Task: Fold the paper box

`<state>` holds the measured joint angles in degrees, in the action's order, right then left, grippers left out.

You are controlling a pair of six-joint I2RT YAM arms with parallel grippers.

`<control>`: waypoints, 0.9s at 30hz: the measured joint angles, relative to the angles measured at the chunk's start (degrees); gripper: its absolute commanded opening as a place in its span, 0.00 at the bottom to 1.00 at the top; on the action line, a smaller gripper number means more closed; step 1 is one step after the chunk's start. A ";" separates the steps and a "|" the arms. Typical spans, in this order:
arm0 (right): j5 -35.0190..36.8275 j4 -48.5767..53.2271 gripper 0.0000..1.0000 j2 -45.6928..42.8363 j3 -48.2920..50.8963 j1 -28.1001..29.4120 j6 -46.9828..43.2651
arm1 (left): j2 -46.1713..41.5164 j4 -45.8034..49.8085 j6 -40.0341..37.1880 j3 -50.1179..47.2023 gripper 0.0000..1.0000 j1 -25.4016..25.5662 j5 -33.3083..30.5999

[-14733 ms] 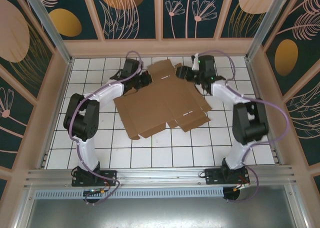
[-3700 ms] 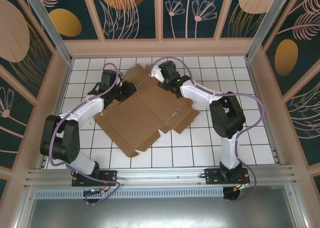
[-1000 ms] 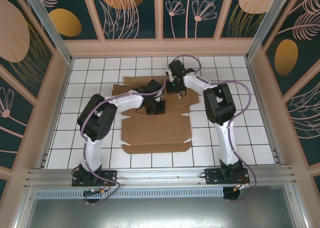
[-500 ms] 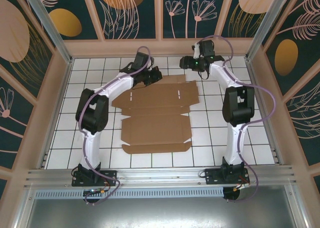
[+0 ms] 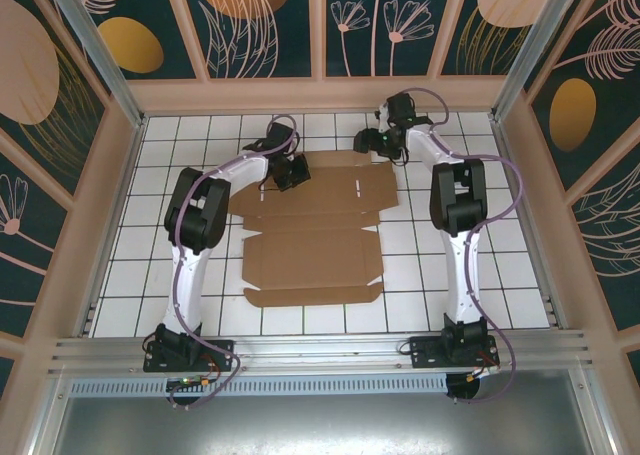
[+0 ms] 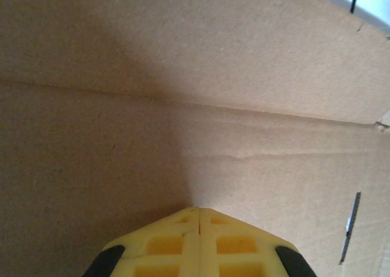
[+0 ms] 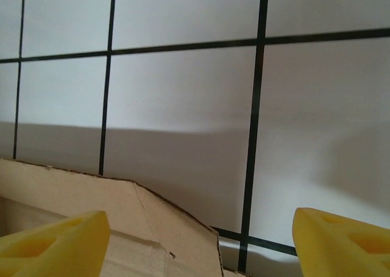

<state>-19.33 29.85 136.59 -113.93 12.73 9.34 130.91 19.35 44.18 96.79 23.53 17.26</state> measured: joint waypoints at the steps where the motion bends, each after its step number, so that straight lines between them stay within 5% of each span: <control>1: -0.31 0.04 0.73 0.35 -0.22 0.00 0.02 | 0.24 -0.09 -0.04 -0.04 0.00 0.02 0.04; 16: -4.02 0.13 0.31 2.45 -0.04 1.01 0.50 | 0.42 -1.79 -0.61 -0.63 0.00 0.04 -0.17; 27: 11.32 0.66 0.28 1.57 -0.98 8.41 -3.76 | 0.52 -2.64 -1.79 -0.79 0.00 -0.02 -0.83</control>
<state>-8.01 30.50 138.17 -114.91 21.15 5.58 131.44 16.71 42.39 96.01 23.51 16.43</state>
